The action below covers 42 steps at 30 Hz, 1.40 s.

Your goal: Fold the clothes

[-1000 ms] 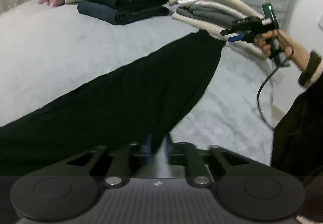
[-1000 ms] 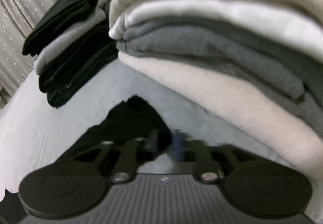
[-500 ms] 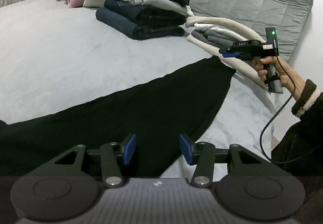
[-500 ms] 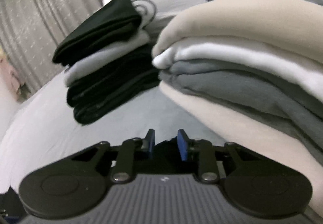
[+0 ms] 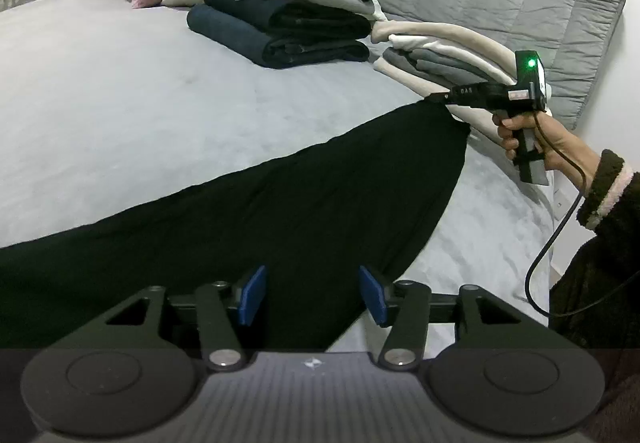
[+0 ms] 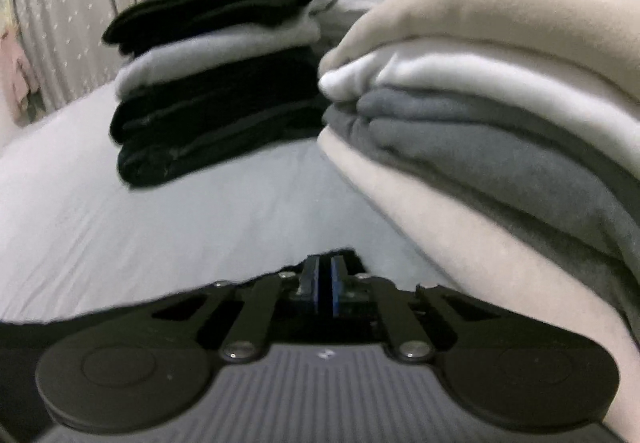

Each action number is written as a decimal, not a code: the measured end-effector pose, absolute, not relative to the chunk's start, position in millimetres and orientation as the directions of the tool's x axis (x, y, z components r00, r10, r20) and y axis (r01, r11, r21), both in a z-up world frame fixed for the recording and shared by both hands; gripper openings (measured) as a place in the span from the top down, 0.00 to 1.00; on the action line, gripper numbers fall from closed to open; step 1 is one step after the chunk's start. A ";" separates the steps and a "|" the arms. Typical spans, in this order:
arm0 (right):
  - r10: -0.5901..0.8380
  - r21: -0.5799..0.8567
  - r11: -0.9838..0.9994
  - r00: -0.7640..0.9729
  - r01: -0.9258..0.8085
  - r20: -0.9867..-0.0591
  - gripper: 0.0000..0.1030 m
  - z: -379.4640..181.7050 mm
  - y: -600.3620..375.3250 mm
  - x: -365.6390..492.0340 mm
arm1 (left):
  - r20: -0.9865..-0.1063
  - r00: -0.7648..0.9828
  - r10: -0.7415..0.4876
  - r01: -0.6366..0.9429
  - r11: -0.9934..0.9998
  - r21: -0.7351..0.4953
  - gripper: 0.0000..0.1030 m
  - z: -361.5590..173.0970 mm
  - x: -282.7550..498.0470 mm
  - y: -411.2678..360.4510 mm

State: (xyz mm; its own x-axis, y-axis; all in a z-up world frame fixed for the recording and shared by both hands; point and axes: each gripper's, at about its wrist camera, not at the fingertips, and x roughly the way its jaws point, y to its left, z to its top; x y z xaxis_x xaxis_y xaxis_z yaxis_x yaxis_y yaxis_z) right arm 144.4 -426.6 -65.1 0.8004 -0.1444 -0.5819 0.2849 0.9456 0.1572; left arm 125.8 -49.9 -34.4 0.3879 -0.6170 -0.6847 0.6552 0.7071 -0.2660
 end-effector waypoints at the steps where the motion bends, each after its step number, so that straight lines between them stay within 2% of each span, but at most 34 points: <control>1: -0.162 0.164 0.939 0.808 0.303 -0.566 1.00 -64.3 -428.2 144.2 | -0.686 0.387 -0.616 0.655 0.707 -0.266 0.48 -34.7 125.8 -50.3; 4: -0.232 0.137 0.927 0.820 0.349 -0.523 1.00 -56.3 -429.3 142.7 | -0.686 0.386 -0.616 0.657 0.706 -0.264 0.47 -35.7 125.7 -51.6; 8: -0.214 0.168 0.915 0.795 0.367 -0.568 0.99 -63.8 -438.7 146.3 | -0.689 0.388 -0.612 0.663 0.705 -0.253 0.46 -36.4 124.4 -53.2; 10: -0.180 0.213 0.908 0.793 0.362 -0.583 0.83 -66.1 -443.3 145.5 | -0.690 0.392 -0.609 0.664 0.706 -0.246 0.46 -35.4 123.6 -54.0; 12: -0.151 0.308 0.875 0.816 0.373 -0.558 0.74 -56.7 -454.5 135.2 | -0.691 0.400 -0.602 0.671 0.706 -0.226 0.46 -33.9 121.0 -56.1; 16: -0.113 0.408 0.835 0.842 0.368 -0.527 0.69 -40.9 -469.5 114.9 | -0.693 0.398 -0.602 0.713 0.678 -0.180 0.46 -32.7 112.2 -64.0; 24: -0.031 0.403 0.837 0.767 0.371 -0.641 0.69 -44.9 -465.1 92.9 | -0.696 0.398 -0.598 0.735 0.661 -0.148 0.47 -37.0 107.1 -77.9; 32: 0.078 0.522 0.772 0.761 0.363 -0.645 0.69 -51.9 -466.5 83.6 | -0.690 0.393 -0.608 0.744 0.651 -0.150 0.49 -40.3 107.4 -85.1; 36: 0.092 0.522 0.760 0.731 0.388 -0.676 0.72 -61.2 -465.1 92.9 | -0.684 0.394 -0.614 0.743 0.650 -0.156 0.57 -41.0 108.6 -84.9; 38: 0.074 0.496 0.765 0.710 0.410 -0.700 0.78 -64.5 -462.8 96.3 | -0.681 0.392 -0.618 0.743 0.649 -0.162 0.61 -41.3 109.3 -84.5; 41: 0.044 0.463 0.779 0.700 0.423 -0.713 0.78 -61.2 -459.3 97.2 | -0.678 0.388 -0.624 0.744 0.646 -0.169 0.73 -41.9 109.8 -84.9; 42: 0.039 0.458 0.781 0.698 0.425 -0.715 0.78 -61.0 -458.7 97.3 | -0.677 0.387 -0.626 0.745 0.645 -0.171 0.80 -42.1 110.1 -85.2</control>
